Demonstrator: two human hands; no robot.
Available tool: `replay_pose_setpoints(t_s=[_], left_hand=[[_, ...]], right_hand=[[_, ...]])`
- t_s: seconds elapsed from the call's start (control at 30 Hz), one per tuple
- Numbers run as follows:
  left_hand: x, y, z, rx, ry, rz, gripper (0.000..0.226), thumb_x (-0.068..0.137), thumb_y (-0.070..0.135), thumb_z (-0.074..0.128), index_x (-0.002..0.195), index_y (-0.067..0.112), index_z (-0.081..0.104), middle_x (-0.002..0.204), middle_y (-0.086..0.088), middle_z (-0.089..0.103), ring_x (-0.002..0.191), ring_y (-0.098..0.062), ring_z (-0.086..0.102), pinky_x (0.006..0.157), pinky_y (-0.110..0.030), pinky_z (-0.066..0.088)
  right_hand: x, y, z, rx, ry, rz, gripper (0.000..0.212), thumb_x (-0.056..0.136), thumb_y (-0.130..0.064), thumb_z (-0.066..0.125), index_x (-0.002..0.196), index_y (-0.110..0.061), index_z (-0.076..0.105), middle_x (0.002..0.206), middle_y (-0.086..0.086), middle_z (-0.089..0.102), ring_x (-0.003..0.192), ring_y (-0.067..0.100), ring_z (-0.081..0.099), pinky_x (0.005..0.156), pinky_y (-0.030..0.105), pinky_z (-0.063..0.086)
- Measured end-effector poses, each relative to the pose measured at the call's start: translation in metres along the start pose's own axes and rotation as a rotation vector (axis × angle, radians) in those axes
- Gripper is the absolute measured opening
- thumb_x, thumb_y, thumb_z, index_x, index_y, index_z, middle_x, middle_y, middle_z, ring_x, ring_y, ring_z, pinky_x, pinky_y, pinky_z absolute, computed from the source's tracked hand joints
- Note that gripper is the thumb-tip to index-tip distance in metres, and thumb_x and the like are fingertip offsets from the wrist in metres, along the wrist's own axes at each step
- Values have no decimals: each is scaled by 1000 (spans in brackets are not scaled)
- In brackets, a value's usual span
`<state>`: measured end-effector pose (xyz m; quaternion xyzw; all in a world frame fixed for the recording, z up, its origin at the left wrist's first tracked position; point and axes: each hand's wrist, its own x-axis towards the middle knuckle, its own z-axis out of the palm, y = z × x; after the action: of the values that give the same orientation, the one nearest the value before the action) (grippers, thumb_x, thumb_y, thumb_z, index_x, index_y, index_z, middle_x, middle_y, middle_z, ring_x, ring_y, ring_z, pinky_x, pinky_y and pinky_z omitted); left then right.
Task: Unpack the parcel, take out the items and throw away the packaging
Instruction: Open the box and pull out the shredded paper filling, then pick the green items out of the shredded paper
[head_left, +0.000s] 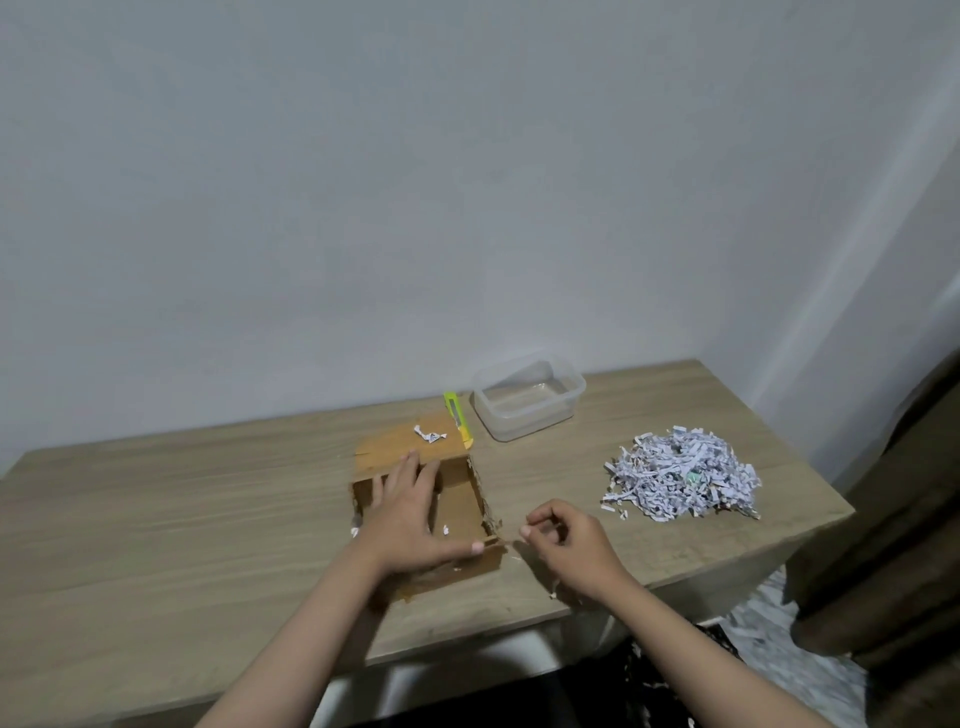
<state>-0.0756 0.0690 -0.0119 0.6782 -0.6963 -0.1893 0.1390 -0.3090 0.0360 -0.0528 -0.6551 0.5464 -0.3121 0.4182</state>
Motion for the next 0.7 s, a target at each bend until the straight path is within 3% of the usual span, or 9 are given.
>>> replay_pose_setpoints(t_s=[0.13,0.2,0.33,0.47,0.57,0.7], left_hand=[[22,59,14,-99,10,103,112,59,79,59,148,24,18,160,-4,3,147,-21,0,119,-45,3],[39,90,27,-133,29,143,96,71,65,65,146,23,22,159,-2,9,146,-20,5,118,-40,10],[75,153,69,-178,107,189,77,80,54,61,142,18,33,153,-4,28,141,-19,24,114,-29,20],[110,212,113,-197,67,227,74,79,53,42,141,12,36,148,-8,38,136,-24,35,114,-32,26],[135,239,148,-154,8,269,70,81,45,40,142,13,36,150,-11,35,139,-27,31,116,-38,24],[148,241,183,5,-34,201,61,88,44,44,145,27,30,157,-6,19,144,-31,16,118,-42,15]], right_hand=[[11,8,-51,-44,72,-15,5,79,-17,71,82,-20,67,70,9,68,55,0,54,66,23,50],[17,16,-82,-77,100,-43,8,81,-15,69,80,-22,66,74,12,69,59,4,57,66,20,49],[36,41,-146,-188,239,-85,8,80,-11,67,83,-19,68,75,1,68,67,9,62,63,15,46],[61,76,-201,-301,339,-136,11,79,-10,67,88,-15,69,84,-1,65,77,15,60,73,28,48],[80,99,-225,-383,225,-166,24,78,-9,65,100,-18,70,90,-2,62,85,19,58,81,31,47],[100,127,-238,-472,40,-121,27,82,-22,62,108,-28,69,101,-2,61,100,22,55,90,32,45]])
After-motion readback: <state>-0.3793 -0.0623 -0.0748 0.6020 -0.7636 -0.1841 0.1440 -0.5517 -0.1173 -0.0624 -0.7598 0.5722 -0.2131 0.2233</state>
